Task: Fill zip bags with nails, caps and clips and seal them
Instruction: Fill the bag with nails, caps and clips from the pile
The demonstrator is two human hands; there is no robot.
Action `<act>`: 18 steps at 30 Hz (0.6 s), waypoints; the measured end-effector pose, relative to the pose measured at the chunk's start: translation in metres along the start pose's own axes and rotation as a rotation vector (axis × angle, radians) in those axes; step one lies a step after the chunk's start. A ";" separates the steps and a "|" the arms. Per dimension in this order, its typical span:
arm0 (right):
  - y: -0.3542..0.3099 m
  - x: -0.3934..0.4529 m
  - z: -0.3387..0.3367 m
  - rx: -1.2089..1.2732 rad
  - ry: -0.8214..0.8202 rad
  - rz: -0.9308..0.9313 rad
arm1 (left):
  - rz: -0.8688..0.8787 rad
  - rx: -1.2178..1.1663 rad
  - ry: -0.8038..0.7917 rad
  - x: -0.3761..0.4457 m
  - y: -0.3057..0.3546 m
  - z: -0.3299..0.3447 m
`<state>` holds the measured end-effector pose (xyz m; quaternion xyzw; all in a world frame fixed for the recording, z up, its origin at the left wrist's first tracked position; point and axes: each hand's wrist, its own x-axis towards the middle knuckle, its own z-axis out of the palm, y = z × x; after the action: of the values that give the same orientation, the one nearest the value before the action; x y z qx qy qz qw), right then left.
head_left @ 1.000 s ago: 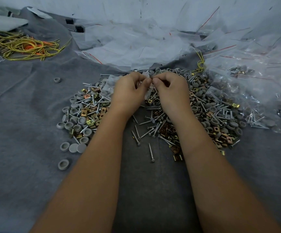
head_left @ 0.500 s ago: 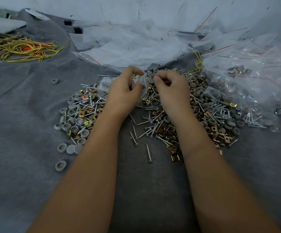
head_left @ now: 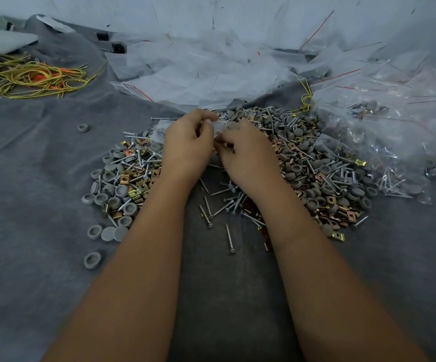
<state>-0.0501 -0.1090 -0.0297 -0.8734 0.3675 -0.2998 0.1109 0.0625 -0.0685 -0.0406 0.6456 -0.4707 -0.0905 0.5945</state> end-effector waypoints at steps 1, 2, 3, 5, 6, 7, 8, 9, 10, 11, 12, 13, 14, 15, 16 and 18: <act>0.000 -0.001 0.000 -0.026 -0.019 -0.018 | 0.000 0.006 0.008 0.000 0.000 0.000; -0.001 -0.001 0.000 -0.021 -0.012 -0.031 | -0.002 0.007 0.020 0.001 -0.001 0.000; -0.001 -0.001 -0.002 0.013 0.012 -0.033 | -0.008 0.004 0.038 0.001 -0.001 0.000; -0.002 -0.001 -0.008 0.121 0.092 -0.011 | -0.037 -0.014 0.094 0.002 -0.001 0.000; -0.001 0.000 -0.010 0.160 0.140 0.012 | -0.061 -0.032 0.127 0.003 0.000 0.000; 0.000 0.000 -0.013 0.178 0.186 0.048 | -0.085 -0.054 0.161 0.004 0.000 -0.001; 0.002 0.000 -0.016 0.177 0.226 0.096 | -0.107 -0.077 0.192 0.004 0.000 -0.001; 0.005 0.001 -0.019 0.154 0.259 0.154 | -0.127 -0.096 0.215 0.005 0.000 -0.002; 0.009 0.001 -0.022 0.111 0.282 0.217 | -0.142 -0.109 0.232 0.006 0.000 -0.003; 0.015 0.002 -0.026 0.052 0.288 0.277 | -0.154 -0.117 0.243 0.007 0.001 -0.003; 0.021 0.002 -0.031 -0.019 0.273 0.327 | -0.161 -0.123 0.251 0.007 0.001 -0.004; 0.029 0.002 -0.035 -0.102 0.235 0.368 | -0.166 -0.127 0.253 0.007 0.002 -0.004; 0.035 0.001 -0.038 -0.186 0.181 0.402 | -0.169 -0.130 0.250 0.007 0.002 -0.003; 0.040 0.000 -0.040 -0.257 0.118 0.433 | -0.171 -0.131 0.242 0.007 0.002 -0.003; 0.043 -0.001 -0.041 -0.307 0.055 0.457 | -0.172 -0.126 0.231 0.007 0.002 -0.002; 0.044 -0.003 -0.041 -0.379 -0.044 0.473 | -0.164 -0.109 0.203 0.006 0.002 0.000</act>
<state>-0.1016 -0.1375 -0.0169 -0.7748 0.6078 -0.1729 0.0206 0.0650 -0.0722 -0.0363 0.6546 -0.3483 -0.0986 0.6637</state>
